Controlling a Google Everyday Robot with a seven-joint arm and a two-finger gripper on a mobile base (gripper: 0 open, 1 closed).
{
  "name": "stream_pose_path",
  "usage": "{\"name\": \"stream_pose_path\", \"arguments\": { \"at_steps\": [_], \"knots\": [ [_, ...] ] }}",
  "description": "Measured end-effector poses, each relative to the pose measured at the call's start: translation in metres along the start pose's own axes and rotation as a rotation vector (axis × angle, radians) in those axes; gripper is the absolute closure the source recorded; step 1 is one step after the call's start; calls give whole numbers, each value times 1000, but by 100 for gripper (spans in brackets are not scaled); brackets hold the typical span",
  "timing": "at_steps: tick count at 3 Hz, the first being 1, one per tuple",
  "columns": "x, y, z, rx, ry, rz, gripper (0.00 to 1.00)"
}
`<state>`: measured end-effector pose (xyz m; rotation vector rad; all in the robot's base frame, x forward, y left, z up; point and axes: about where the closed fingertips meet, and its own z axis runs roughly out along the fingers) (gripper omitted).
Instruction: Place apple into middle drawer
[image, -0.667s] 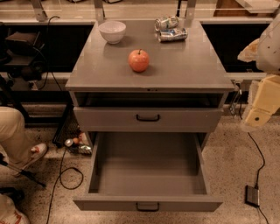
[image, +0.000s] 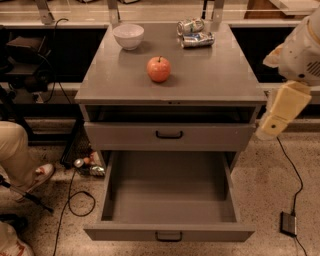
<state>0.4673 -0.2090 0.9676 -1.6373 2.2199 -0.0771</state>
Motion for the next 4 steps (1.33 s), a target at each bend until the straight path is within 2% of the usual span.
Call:
{"name": "stream_pose_path", "arguments": {
  "at_steps": [2, 3, 4],
  "knots": [
    [-101, -126, 82, 95, -388, 246, 0],
    [-101, -125, 82, 92, -385, 244, 0],
    [-107, -122, 95, 62, -412, 279, 0]
  ]
}}
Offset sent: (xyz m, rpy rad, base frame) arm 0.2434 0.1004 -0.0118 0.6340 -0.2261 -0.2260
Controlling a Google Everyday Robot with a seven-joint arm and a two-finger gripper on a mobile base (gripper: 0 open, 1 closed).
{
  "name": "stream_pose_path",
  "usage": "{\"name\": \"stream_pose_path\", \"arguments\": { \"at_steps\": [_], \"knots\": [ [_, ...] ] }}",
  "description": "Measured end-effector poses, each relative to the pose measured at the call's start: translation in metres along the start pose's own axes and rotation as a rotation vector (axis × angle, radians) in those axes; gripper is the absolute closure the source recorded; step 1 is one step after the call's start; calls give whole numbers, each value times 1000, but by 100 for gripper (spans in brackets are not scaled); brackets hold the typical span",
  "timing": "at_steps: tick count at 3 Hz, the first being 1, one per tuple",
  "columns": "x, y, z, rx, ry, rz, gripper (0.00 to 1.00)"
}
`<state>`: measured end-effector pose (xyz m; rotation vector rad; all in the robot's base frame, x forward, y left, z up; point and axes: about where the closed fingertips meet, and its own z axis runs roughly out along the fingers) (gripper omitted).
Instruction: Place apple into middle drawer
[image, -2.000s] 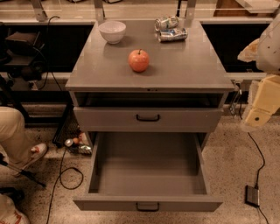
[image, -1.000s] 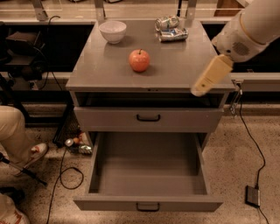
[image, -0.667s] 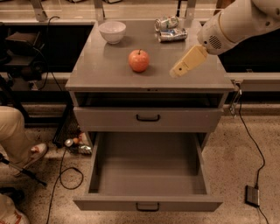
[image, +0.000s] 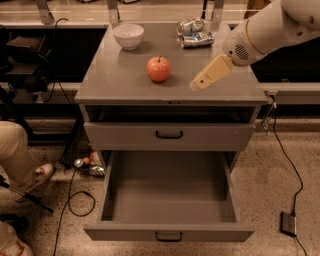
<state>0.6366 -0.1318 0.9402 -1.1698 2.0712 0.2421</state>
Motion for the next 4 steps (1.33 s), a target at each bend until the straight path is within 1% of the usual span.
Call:
{"name": "stream_pose_path", "arguments": {
  "at_steps": [1, 2, 3, 4],
  "knots": [
    [-1, 4, 39, -41, -60, 90, 0],
    [-15, -7, 78, -11, -162, 178, 0],
    [-32, -19, 103, 38, -244, 234, 0],
    [-49, -28, 121, 70, -304, 262, 0]
  ]
}}
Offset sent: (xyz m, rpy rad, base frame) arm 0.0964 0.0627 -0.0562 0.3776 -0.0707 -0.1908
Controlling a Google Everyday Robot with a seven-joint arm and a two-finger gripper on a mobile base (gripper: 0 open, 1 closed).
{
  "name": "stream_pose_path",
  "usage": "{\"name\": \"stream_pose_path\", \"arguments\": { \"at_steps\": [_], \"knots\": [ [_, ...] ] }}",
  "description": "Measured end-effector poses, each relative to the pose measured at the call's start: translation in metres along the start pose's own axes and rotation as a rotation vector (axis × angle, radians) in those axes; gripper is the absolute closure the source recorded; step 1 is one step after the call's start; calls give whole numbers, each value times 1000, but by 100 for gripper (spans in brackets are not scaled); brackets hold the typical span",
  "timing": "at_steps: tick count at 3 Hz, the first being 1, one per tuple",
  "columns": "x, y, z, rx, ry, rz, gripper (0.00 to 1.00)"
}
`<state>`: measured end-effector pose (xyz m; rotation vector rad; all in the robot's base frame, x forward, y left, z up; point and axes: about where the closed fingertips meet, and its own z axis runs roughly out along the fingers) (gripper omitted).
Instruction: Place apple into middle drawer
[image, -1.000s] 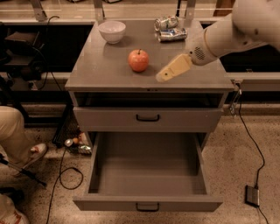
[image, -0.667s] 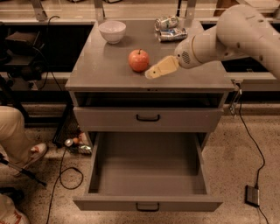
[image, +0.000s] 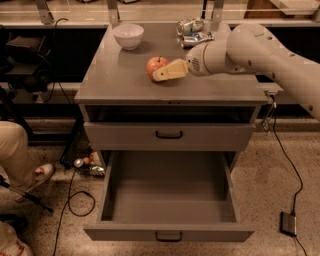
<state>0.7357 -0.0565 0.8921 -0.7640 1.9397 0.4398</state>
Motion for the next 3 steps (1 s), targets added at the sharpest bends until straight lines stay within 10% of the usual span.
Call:
{"name": "stream_pose_path", "arguments": {
  "at_steps": [3],
  "knots": [
    [-15, 26, 64, -60, -32, -7, 0]
  ]
}}
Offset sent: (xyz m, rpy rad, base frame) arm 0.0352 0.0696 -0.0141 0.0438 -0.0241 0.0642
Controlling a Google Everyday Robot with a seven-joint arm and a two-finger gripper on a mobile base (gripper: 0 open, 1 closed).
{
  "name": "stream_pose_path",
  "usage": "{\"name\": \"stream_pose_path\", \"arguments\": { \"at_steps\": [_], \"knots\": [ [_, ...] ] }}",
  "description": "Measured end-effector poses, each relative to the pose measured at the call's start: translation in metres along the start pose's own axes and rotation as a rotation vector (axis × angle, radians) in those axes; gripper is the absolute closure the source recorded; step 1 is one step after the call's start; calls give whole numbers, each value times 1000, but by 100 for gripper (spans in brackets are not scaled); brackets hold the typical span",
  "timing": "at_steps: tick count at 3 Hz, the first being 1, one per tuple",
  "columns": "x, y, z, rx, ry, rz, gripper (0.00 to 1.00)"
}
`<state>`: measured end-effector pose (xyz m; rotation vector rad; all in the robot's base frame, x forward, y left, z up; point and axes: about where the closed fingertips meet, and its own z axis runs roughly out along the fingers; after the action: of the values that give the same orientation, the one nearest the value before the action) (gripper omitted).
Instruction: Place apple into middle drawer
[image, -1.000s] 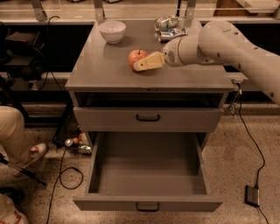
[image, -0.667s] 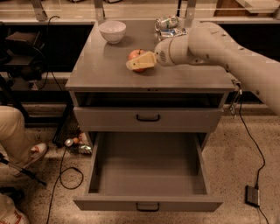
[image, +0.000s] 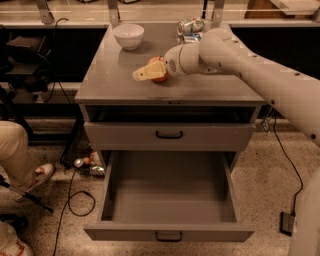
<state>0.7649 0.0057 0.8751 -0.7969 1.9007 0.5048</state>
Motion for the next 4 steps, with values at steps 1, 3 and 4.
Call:
{"name": "stream_pose_path", "arguments": {
  "at_steps": [1, 3, 4],
  "knots": [
    [2, 2, 9, -6, 2, 5, 19],
    [15, 4, 14, -17, 7, 29, 74],
    [17, 2, -8, -19, 1, 22, 96]
  ]
}}
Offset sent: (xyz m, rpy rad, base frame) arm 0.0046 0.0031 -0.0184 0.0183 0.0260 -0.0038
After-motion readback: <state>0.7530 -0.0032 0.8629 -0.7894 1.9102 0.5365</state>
